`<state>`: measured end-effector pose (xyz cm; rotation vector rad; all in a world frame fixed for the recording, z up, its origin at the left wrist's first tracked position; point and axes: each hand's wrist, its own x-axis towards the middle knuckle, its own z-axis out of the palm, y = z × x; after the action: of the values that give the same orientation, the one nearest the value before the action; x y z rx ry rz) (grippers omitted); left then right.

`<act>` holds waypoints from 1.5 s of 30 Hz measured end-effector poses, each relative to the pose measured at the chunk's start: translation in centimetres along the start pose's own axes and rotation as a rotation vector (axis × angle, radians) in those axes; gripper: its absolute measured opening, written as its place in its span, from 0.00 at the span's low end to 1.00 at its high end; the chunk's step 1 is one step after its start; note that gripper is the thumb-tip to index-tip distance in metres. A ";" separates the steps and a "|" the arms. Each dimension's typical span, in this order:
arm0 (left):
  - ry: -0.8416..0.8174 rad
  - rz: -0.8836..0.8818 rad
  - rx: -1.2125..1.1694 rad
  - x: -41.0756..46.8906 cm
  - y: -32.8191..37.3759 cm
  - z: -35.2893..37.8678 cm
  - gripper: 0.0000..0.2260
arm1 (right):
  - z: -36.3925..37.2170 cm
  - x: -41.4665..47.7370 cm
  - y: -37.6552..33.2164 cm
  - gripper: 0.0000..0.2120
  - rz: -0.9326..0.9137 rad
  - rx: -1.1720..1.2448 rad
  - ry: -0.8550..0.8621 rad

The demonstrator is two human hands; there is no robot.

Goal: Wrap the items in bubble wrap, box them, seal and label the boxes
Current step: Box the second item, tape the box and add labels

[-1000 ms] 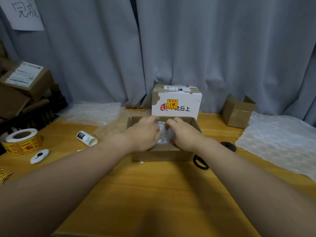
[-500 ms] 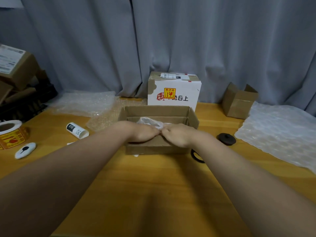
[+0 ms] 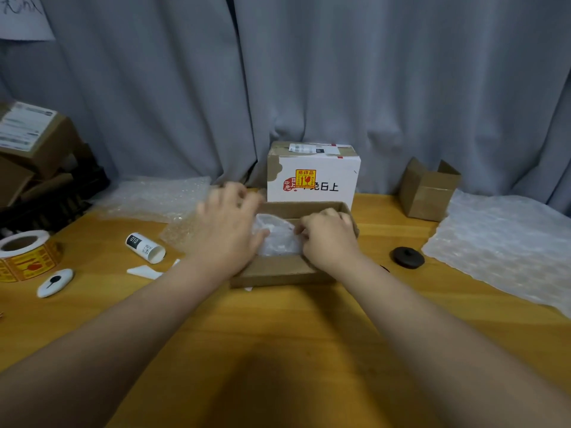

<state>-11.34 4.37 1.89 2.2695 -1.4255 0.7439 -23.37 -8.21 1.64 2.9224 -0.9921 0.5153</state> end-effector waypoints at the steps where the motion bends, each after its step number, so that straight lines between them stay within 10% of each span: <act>1: 0.054 -0.103 -0.095 -0.2 -0.8 -0.4 0.23 | -0.1 -0.2 0.1 0.12 0.019 -0.054 0.086; 7: -0.160 -0.189 -0.445 -0.6 -2.2 0.3 0.17 | -1.1 -0.2 0.3 0.27 0.324 0.053 0.040; 12: -0.487 0.123 -0.274 0.3 -1.6 -0.2 0.16 | -1.0 -0.4 -0.2 0.24 0.181 0.195 -0.006; 20: -0.784 0.105 -0.067 1.9 0.3 0.3 0.31 | -2.0 0.3 0.9 0.13 0.002 0.124 -0.310; 25: -0.827 0.045 -0.116 2.2 0.7 0.5 0.30 | -1.5 -1.8 3.1 0.42 -0.190 0.062 -0.515; 33: -0.144 0.097 -0.249 2.6 -0.5 0.2 0.16 | -2.1 -0.5 3.3 0.17 -0.268 0.061 -0.346; 37: -0.370 -0.076 -0.440 4.6 -0.4 0.5 0.34 | -3.0 0.7 3.3 0.21 -0.255 0.115 -0.405; 42: -0.565 -0.001 -0.360 5.9 -1.3 0.9 0.16 | -2.4 0.8 3.4 0.18 -0.178 0.079 -0.137; 45: -0.676 0.007 -0.396 5.4 -1.1 0.0 0.29 | -0.5 0.6 3.1 0.14 -0.166 -0.050 0.070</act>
<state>-8.45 1.00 5.10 2.2722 -1.6590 -0.3381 -24.98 -10.98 2.05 2.8860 -0.7352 0.5714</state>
